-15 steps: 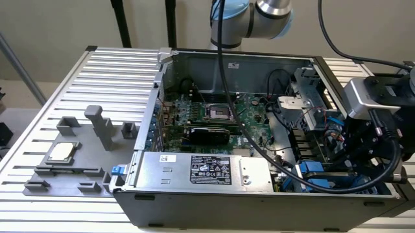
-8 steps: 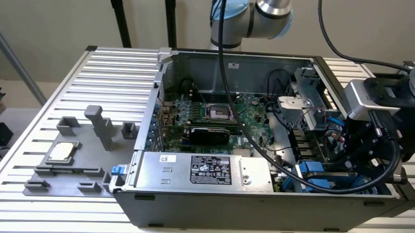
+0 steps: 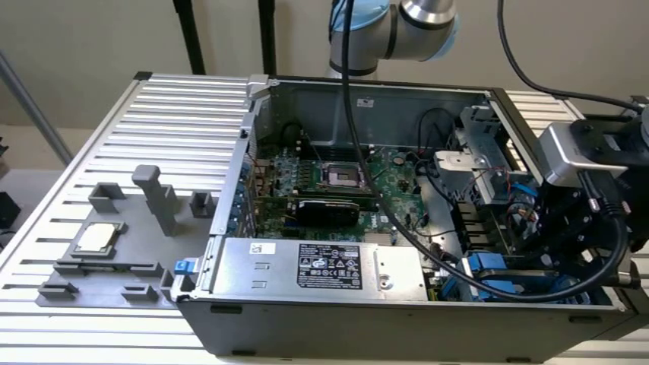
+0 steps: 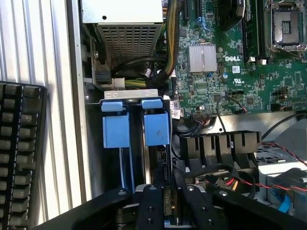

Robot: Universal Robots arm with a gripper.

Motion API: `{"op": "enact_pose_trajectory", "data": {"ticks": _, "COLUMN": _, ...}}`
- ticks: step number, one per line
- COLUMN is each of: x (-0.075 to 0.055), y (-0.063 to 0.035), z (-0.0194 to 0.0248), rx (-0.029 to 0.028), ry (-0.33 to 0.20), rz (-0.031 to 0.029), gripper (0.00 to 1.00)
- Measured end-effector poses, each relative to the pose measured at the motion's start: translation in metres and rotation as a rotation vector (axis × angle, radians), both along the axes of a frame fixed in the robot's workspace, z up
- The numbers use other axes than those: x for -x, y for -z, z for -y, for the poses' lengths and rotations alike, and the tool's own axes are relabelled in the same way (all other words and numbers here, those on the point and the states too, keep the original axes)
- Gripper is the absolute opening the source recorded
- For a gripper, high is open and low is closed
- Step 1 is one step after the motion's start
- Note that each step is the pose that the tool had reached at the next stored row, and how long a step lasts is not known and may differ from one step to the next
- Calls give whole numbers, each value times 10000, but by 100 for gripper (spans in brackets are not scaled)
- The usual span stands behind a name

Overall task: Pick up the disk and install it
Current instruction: 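Insert the first disk wire, then insert the second disk wire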

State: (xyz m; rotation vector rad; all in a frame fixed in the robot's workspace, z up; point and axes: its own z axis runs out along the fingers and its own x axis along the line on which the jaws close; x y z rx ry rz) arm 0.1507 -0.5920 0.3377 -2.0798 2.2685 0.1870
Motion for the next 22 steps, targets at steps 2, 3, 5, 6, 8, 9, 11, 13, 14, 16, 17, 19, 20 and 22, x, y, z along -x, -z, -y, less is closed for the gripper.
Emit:
{"op": "enact_pose_trajectory", "data": {"ticks": 2, "x": 2, "y": -61, "z": 1, "rx": -1, "ry": 2, "rz": -15, "gripper": 25}}
{"op": "enact_pose_trajectory", "data": {"ticks": 3, "x": 8, "y": -82, "z": 1, "rx": 3, "ry": 2, "rz": -18, "gripper": 25}}
{"op": "enact_pose_trajectory", "data": {"ticks": 5, "x": 72, "y": -92, "z": 1, "rx": 0, "ry": 1, "rz": -19, "gripper": 25}}
{"op": "enact_pose_trajectory", "data": {"ticks": 6, "x": 117, "y": -92, "z": 2, "rx": 1, "ry": 1, "rz": -19, "gripper": 25}}
{"op": "enact_pose_trajectory", "data": {"ticks": 8, "x": 207, "y": -93, "z": 2, "rx": 1, "ry": 1, "rz": -19, "gripper": 25}}
{"op": "enact_pose_trajectory", "data": {"ticks": 9, "x": 247, "y": -92, "z": 2, "rx": 0, "ry": 2, "rz": -19, "gripper": 25}}
{"op": "enact_pose_trajectory", "data": {"ticks": 11, "x": 296, "y": -92, "z": 0, "rx": 0, "ry": 2, "rz": -18, "gripper": 25}}
{"op": "enact_pose_trajectory", "data": {"ticks": 13, "x": 298, "y": -92, "z": 1, "rx": 1, "ry": -2, "rz": -19, "gripper": 25}}
{"op": "enact_pose_trajectory", "data": {"ticks": 14, "x": 298, "y": -92, "z": 1, "rx": 1, "ry": -2, "rz": -19, "gripper": 25}}
{"op": "enact_pose_trajectory", "data": {"ticks": 16, "x": 298, "y": -93, "z": 0, "rx": 1, "ry": -2, "rz": -19, "gripper": 25}}
{"op": "enact_pose_trajectory", "data": {"ticks": 17, "x": 298, "y": -93, "z": 0, "rx": 2, "ry": -2, "rz": -19, "gripper": 25}}
{"op": "enact_pose_trajectory", "data": {"ticks": 19, "x": 298, "y": -92, "z": 0, "rx": 1, "ry": -2, "rz": -19, "gripper": 25}}
{"op": "enact_pose_trajectory", "data": {"ticks": 20, "x": 298, "y": -92, "z": 0, "rx": 1, "ry": -1, "rz": -19, "gripper": 25}}
{"op": "enact_pose_trajectory", "data": {"ticks": 22, "x": 298, "y": -93, "z": 0, "rx": 2, "ry": -2, "rz": -19, "gripper": 25}}
